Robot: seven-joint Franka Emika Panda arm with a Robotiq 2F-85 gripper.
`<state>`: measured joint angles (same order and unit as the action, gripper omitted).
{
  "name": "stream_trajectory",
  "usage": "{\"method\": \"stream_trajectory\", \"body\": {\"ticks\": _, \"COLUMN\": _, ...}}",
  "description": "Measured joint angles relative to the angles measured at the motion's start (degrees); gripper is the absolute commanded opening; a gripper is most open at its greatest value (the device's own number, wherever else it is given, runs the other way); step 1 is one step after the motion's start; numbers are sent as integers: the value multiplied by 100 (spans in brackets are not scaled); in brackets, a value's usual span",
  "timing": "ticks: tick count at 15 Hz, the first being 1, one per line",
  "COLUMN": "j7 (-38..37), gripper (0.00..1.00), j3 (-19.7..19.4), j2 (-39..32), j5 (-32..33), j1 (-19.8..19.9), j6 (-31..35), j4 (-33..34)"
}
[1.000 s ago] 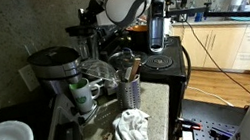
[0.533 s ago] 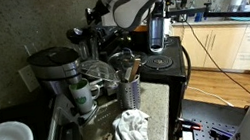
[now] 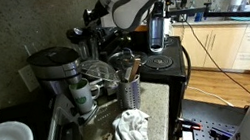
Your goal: Cover the blender
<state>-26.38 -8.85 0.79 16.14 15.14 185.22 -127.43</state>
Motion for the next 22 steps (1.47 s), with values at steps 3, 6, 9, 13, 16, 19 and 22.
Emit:
{"method": "stream_trajectory", "body": {"ticks": 3, "j7": 1, "gripper": 100, "j3": 86, "j2": 140, "j5": -32, "j1": -94, "j6": -318, "j4": -2}}
{"method": "stream_trajectory", "body": {"ticks": 6, "j7": 118, "gripper": 100, "j3": 100, "j2": 462, "j5": -47, "j1": -234, "j6": -982, "j4": -6}}
{"method": "stream_trajectory", "body": {"ticks": 9, "j7": 420, "gripper": 100, "j3": 87, "j2": 934, "j5": -30, "j1": -245, "j6": -1675, "j4": -8}}
{"method": "stream_trajectory", "body": {"ticks": 13, "j7": 1202, "gripper": 100, "j3": 49, "j2": 1598, "j5": -260, "j1": -248, "j6": -2968, "j4": -9}}
{"method": "stream_trajectory", "body": {"ticks": 16, "j7": 2074, "gripper": 100, "j3": -7, "j2": 2022, "j5": -721, "j1": -318, "j6": -4268, "j4": 30}}
{"method": "stream_trajectory", "body": {"ticks": 19, "j7": 2617, "gripper": 100, "j3": -84, "j2": 2306, "j5": -841, "j1": -335, "j6": -5370, "j4": 147}}
{"method": "stream_trajectory", "body": {"ticks": 22, "j7": 2953, "gripper": 100, "j3": -153, "j2": 2429, "j5": -843, "j1": -342, "j6": -6118, "j4": 343}}
